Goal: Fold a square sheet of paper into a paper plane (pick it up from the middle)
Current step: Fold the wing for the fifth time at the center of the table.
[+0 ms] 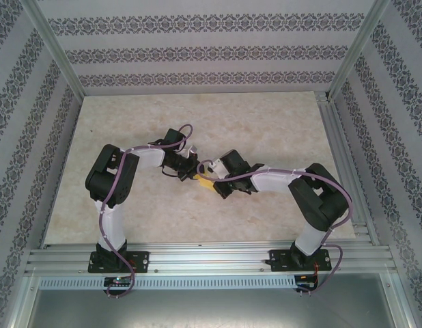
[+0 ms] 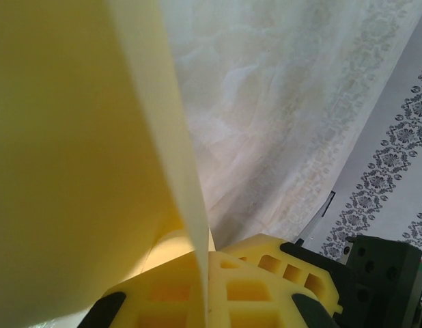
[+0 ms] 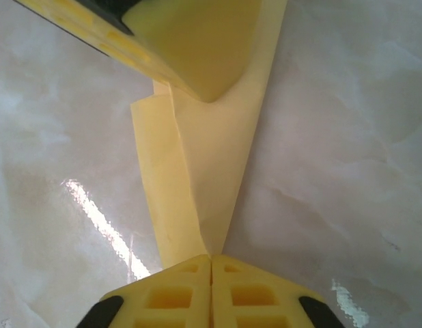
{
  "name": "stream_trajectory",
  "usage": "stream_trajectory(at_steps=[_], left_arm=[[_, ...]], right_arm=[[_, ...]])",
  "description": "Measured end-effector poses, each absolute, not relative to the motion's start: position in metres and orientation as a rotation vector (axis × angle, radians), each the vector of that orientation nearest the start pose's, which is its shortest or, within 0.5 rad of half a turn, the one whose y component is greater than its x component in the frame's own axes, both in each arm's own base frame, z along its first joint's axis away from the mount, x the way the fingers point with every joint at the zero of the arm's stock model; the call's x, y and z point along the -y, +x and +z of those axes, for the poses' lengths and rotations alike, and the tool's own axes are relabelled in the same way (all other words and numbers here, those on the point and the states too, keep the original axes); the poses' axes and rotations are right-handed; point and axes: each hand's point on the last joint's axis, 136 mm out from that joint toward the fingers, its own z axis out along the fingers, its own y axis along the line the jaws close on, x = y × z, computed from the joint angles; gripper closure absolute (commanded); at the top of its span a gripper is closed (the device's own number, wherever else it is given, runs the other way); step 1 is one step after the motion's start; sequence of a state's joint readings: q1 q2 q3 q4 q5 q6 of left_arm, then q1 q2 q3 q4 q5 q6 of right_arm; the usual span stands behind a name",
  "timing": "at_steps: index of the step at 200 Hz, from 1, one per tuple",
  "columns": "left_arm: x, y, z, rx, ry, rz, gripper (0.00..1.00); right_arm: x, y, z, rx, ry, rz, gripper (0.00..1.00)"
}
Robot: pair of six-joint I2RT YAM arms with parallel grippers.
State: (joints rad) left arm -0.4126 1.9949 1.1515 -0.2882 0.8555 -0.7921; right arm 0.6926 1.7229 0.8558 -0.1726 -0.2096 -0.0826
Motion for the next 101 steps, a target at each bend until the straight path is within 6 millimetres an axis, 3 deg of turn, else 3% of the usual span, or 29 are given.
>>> stream_trajectory(at_steps=[45,69,101], left_arm=[[0.284,0.325,0.04,-2.933,-0.242,-1.453,1.0],[0.282,0.325,0.039,-2.937,-0.239,-1.449,1.0],[0.278,0.324,0.038,-2.941,-0.228,-1.439,1.0]], right_arm=[[-0.276,0.274,0.029,-2.428,-1.004,0.532,0.78],[-0.273,0.278,0.049,-2.422,-0.832,0.675,0.76],[-0.272,0.289,0.062,-2.444,-0.549,0.923,0.84]])
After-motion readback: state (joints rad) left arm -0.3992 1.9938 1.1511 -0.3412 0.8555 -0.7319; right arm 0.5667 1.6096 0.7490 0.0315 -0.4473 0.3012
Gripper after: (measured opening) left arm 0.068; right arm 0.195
